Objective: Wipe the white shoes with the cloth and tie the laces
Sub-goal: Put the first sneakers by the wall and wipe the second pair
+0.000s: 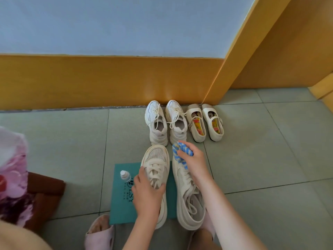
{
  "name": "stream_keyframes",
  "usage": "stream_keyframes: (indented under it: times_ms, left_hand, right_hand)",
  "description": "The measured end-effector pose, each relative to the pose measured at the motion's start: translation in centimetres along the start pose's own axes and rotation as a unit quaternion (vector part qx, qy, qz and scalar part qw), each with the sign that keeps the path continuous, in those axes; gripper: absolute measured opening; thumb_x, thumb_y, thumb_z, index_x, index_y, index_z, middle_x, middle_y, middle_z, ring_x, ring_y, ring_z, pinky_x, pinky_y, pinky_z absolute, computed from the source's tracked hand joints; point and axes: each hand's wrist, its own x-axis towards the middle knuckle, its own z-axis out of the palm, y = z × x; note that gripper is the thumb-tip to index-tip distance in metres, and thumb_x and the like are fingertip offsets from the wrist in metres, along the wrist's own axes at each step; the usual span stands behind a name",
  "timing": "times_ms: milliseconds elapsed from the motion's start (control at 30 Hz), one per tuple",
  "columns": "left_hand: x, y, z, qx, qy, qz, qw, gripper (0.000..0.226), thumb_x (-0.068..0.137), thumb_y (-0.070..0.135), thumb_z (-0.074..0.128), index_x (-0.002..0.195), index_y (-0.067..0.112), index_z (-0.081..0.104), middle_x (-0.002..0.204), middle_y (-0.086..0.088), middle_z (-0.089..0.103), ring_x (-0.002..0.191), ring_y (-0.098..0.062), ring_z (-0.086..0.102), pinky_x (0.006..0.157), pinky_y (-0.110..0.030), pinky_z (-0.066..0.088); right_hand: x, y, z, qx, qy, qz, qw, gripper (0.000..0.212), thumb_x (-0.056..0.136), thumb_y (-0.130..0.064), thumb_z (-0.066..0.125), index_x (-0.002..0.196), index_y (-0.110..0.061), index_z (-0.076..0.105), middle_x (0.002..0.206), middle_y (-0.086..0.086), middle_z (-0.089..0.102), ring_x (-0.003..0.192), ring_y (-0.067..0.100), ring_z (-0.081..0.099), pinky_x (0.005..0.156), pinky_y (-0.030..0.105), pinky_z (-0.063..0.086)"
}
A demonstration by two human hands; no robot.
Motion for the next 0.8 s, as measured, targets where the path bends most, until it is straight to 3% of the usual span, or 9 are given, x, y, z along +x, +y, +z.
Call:
stream_keyframes:
  times_ms: [133, 267, 333, 467, 567, 633, 800]
  left_hand:
    - [0.2, -1.2, -0.9, -0.061, 0.002, 0.02, 0.998, 0.083, 0.075, 0.037, 0.073, 0.142, 0.022, 0.027, 0.14, -0.001, 0.044, 0.124, -0.023, 0.045, 0.093, -0.038, 0.042]
    - [0.3, -2.1, -1.5, -0.137, -0.007, 0.003, 0.991, 0.072, 0.073, 0.034, 0.075, 0.135, 0.022, 0.04, 0.129, 0.001, 0.053, 0.117, -0.019, 0.051, 0.092, -0.034, 0.044]
    - [0.3, -2.2, -1.6, -0.154, -0.01, -0.002, 0.988, 0.07, 0.072, 0.033, 0.076, 0.133, 0.023, 0.042, 0.127, 0.001, 0.054, 0.115, -0.019, 0.052, 0.094, -0.035, 0.044]
    - [0.4, -2.3, -1.5, -0.172, -0.009, -0.004, 0.985, 0.069, 0.072, 0.03, 0.077, 0.132, 0.022, 0.044, 0.126, 0.001, 0.055, 0.115, -0.018, 0.052, 0.095, -0.034, 0.043]
    - [0.5, -2.2, -1.6, -0.173, -0.007, -0.003, 0.985, 0.069, 0.072, 0.029, 0.077, 0.132, 0.021, 0.045, 0.127, 0.0, 0.055, 0.115, -0.018, 0.052, 0.094, -0.031, 0.042]
    - [0.5, -2.2, -1.6, -0.168, -0.008, -0.002, 0.986, 0.069, 0.073, 0.029, 0.077, 0.133, 0.021, 0.044, 0.127, 0.0, 0.054, 0.116, -0.018, 0.051, 0.092, -0.028, 0.04]
    - [0.6, -2.5, -1.6, -0.164, -0.002, 0.005, 0.986, 0.067, 0.073, 0.03, 0.076, 0.132, 0.022, 0.045, 0.126, 0.001, 0.056, 0.115, -0.017, 0.052, 0.095, -0.031, 0.042]
  right_hand:
    - [1.8, -0.1, 1.2, -0.036, -0.016, -0.02, 0.999, 0.034, 0.089, 0.001, 0.056, 0.118, -0.017, 0.062, 0.108, -0.001, 0.063, 0.088, 0.004, 0.06, 0.062, 0.007, 0.049]
    - [4.0, 0.0, 2.7, -0.087, -0.05, -0.042, 0.994, 0.034, 0.09, -0.001, 0.057, 0.121, -0.015, 0.062, 0.114, 0.0, 0.062, 0.102, 0.012, 0.06, 0.078, 0.015, 0.049]
    - [4.9, -0.2, 3.4, -0.115, -0.07, -0.056, 0.989, 0.034, 0.092, -0.004, 0.056, 0.123, -0.016, 0.06, 0.113, -0.003, 0.06, 0.103, 0.01, 0.058, 0.076, 0.01, 0.048]
    - [6.4, -0.3, 4.6, -0.149, -0.108, -0.051, 0.981, 0.031, 0.095, -0.022, 0.054, 0.125, -0.02, 0.06, 0.121, -0.001, 0.061, 0.107, 0.01, 0.057, 0.074, 0.01, 0.044]
    - [6.7, -0.1, 5.0, -0.171, -0.145, -0.006, 0.974, 0.035, 0.1, -0.033, 0.038, 0.121, -0.021, 0.063, 0.117, 0.0, 0.062, 0.104, 0.012, 0.057, 0.074, 0.013, 0.042]
    - [6.8, 0.2, 4.8, -0.171, -0.16, -0.007, 0.972, 0.035, 0.101, -0.029, 0.035, 0.121, -0.02, 0.063, 0.114, -0.003, 0.06, 0.106, 0.011, 0.055, 0.074, 0.009, 0.04]
    - [6.7, 1.0, 4.4, -0.165, -0.177, -0.054, 0.969, 0.03, 0.096, -0.008, 0.048, 0.121, -0.013, 0.064, 0.119, -0.004, 0.062, 0.11, 0.003, 0.053, 0.081, 0.004, 0.043]
